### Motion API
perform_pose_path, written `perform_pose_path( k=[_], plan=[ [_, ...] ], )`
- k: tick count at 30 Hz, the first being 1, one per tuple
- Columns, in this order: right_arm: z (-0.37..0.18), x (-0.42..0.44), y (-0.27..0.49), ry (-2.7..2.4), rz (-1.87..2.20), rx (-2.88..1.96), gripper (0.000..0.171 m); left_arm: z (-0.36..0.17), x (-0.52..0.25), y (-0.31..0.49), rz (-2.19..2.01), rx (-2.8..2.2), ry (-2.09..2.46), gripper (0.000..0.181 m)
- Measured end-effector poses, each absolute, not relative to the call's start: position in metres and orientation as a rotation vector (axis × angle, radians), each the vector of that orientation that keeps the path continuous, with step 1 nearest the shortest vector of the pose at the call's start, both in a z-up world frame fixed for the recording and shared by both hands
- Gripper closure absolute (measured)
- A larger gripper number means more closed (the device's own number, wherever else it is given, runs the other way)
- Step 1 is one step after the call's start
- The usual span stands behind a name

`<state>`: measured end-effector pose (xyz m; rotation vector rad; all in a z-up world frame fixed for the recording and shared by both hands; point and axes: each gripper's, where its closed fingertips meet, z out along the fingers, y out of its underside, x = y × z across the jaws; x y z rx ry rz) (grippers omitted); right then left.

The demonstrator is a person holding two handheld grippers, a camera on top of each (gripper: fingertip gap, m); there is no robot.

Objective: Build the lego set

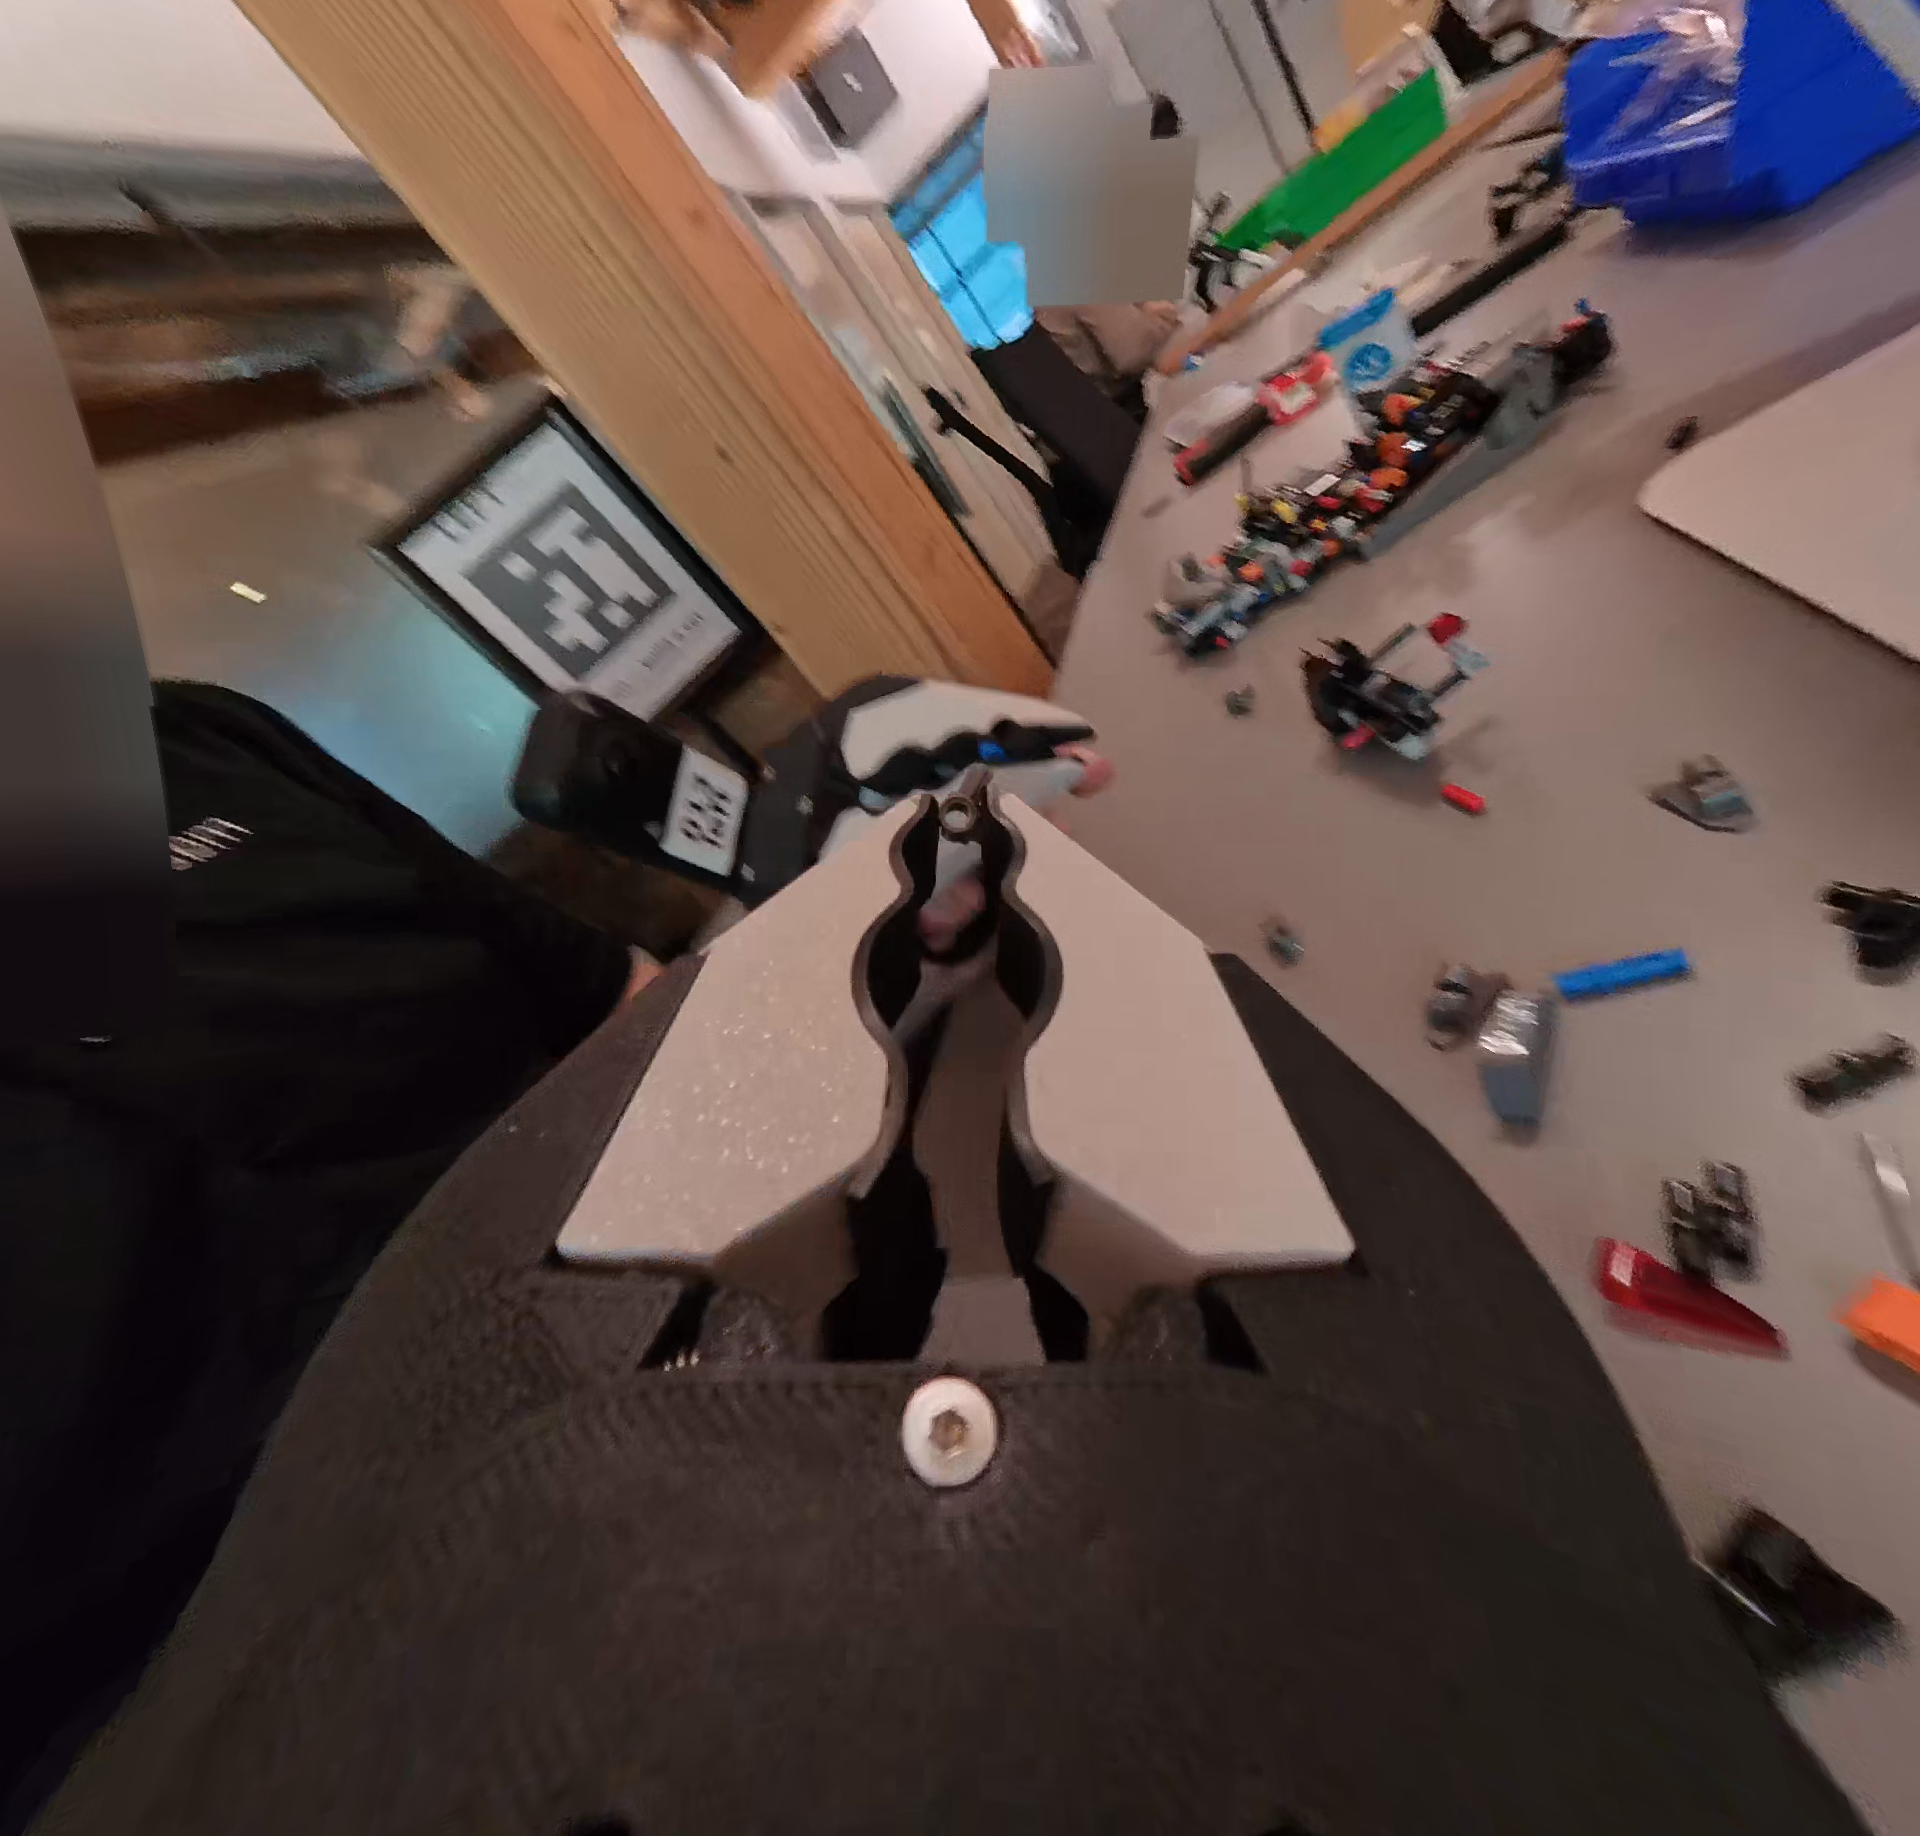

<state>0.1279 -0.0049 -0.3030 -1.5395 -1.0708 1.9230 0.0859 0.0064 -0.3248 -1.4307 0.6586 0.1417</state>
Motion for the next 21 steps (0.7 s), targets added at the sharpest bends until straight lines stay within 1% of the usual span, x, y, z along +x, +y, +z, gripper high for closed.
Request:
perform_pose_path(
  k=[5, 8, 11, 12, 14, 15, 19, 21],
  plan=[
    [-0.289, 0.125, -0.009, -0.947, 2.215, -1.472, 0.167, -0.324, 0.099, 0.005, 0.139, -1.412, 0.685, 0.177],
    [-0.295, 0.119, -0.012, -0.948, 2.239, -1.497, 0.167, -0.324, 0.098, 0.006, 0.146, -1.413, 0.681, 0.177],
    [-0.325, 0.117, -0.014, -1.160, 1.903, -1.631, 0.167, -0.325, 0.091, 0.007, 0.163, -1.425, 0.674, 0.177],
    [-0.339, 0.117, -0.016, -1.275, 1.727, -1.672, 0.166, -0.326, 0.085, 0.007, 0.195, -1.429, 0.676, 0.177],
    [-0.381, 0.123, -0.019, -1.602, 1.232, -1.712, 0.165, -0.327, 0.069, 0.009, 0.229, -1.445, 0.662, 0.177],
    [-0.395, 0.125, -0.025, -1.727, 1.090, -1.692, 0.166, -0.327, 0.062, 0.010, 0.229, -1.453, 0.645, 0.177],
    [-0.423, 0.125, -0.044, -2.049, 0.776, -1.512, 0.165, -0.326, 0.048, 0.012, 0.204, -1.469, 0.589, 0.177],
    [-0.429, 0.122, -0.046, -2.106, 0.711, -1.470, 0.164, -0.326, 0.049, 0.012, 0.215, -1.468, 0.599, 0.177]
  ],
)
